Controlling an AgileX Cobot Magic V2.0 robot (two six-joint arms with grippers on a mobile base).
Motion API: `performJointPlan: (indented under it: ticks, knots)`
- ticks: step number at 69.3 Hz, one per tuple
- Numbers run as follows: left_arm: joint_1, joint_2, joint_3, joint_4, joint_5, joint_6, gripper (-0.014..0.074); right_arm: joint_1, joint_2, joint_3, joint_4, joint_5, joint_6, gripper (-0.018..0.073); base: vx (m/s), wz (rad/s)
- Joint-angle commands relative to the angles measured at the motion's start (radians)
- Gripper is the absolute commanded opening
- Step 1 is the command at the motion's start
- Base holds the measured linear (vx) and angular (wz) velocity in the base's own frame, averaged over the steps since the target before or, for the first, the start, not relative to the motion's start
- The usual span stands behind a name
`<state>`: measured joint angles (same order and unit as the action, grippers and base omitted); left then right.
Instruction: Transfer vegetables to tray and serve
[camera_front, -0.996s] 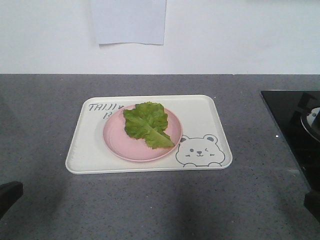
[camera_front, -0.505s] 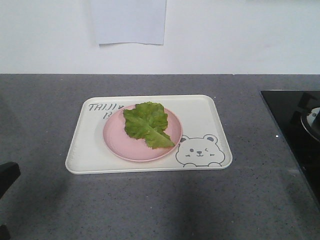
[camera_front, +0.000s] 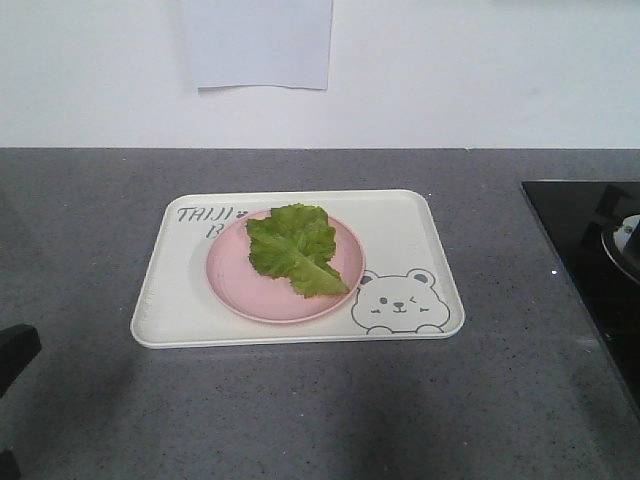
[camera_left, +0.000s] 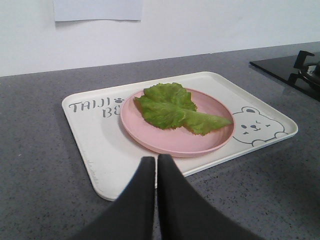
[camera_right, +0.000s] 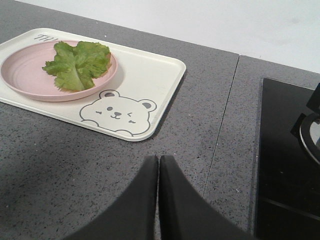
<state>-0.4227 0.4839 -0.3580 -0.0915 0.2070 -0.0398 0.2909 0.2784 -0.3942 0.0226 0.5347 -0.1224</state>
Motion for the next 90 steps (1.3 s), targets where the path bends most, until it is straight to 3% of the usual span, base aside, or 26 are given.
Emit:
performJointPlan:
  ticks: [1, 24, 29, 37, 46, 55, 61, 75, 90]
  knots:
    - [-0.002, -0.001, -0.026, -0.012, -0.075, -0.007, -0.0006, -0.003, 0.009, -0.026, -0.010, -0.068, -0.005, -0.0006, 0.00, 0.00]
    - [-0.002, -0.008, -0.021, -0.012, -0.076, -0.007, -0.0006, -0.003, 0.009, -0.026, -0.010, -0.068, -0.005, -0.0006, 0.00, 0.00]
    - [-0.001, -0.026, 0.008, 0.030, -0.087, 0.028, -0.0006, -0.003, 0.009, -0.026, -0.010, -0.068, -0.005, -0.0006, 0.00, 0.00]
    - [0.032, -0.080, 0.106, 0.091, -0.235, 0.047, -0.0006, -0.003, 0.009, -0.026, -0.010, -0.068, -0.005, -0.0006, 0.00, 0.00]
    - [0.114, -0.161, 0.258, 0.091, -0.437, 0.040, -0.0006, -0.003, 0.009, -0.026, -0.010, -0.068, -0.005, -0.0006, 0.00, 0.00]
    - [0.205, -0.258, 0.385, 0.030, -0.541, 0.024, -0.0006, -0.003, 0.009, -0.026, -0.010, -0.068, -0.005, -0.0006, 0.00, 0.00]
    - [0.261, -0.314, 0.412, -0.010, -0.492, 0.028, -0.0006, -0.003, 0.009, -0.026, -0.010, -0.068, -0.005, -0.0006, 0.00, 0.00]
    - [0.397, -0.427, 0.411, -0.012, -0.302, 0.053, -0.0006, -0.003, 0.009, -0.026, -0.010, -0.068, -0.005, -0.0006, 0.00, 0.00]
    - [0.478, -0.508, 0.411, -0.011, -0.207, 0.051, -0.0006, -0.003, 0.009, -0.026, -0.010, -0.068, -0.005, -0.0006, 0.00, 0.00]
